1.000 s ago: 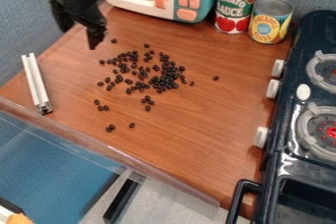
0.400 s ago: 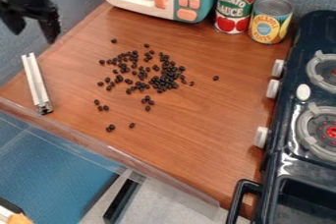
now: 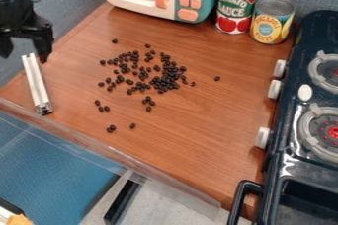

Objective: Sweep into pile

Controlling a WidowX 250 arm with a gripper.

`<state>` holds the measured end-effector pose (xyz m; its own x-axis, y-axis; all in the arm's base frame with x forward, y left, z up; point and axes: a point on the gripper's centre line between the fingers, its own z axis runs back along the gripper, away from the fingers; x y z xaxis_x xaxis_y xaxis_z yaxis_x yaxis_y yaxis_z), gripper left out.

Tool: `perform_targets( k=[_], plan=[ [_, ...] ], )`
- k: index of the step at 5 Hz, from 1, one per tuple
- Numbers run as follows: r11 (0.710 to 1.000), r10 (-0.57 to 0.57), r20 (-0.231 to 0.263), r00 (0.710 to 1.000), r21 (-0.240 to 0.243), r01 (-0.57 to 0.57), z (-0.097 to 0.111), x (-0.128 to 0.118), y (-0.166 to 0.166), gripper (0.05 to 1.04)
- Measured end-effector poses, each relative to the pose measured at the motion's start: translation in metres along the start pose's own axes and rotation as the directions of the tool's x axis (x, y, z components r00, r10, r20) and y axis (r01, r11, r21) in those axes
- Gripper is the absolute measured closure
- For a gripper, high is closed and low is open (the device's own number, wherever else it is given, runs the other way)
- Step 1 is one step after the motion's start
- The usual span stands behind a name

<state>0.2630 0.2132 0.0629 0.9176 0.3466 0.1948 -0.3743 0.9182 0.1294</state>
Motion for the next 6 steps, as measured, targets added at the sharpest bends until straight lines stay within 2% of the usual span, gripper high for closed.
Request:
perform_targets(
  k=[1, 2, 3, 4, 5, 6],
  plan=[
    [0.999, 0.025, -0.035, 0.999, 0.042, -0.024, -0.013, -0.005, -0.006, 0.084],
    [0.992, 0.112, -0.073, 0.991, 0.071, -0.107, -0.028, -0.01, -0.007, 0.084],
    [0.975, 0.219, -0.094, 0.971, 0.057, -0.214, -0.033, -0.011, -0.01, 0.084],
    [0.962, 0.272, -0.11, 0.956, 0.045, -0.269, -0.035, -0.011, -0.004, 0.119],
    [0.962, 0.274, -0.116, 0.955, 0.012, -0.274, -0.035, -0.014, 0.0, 0.399],
    [0.961, 0.276, -0.121, 0.953, 0.006, -0.277, -0.036, -0.015, -0.001, 0.67]
  ],
)
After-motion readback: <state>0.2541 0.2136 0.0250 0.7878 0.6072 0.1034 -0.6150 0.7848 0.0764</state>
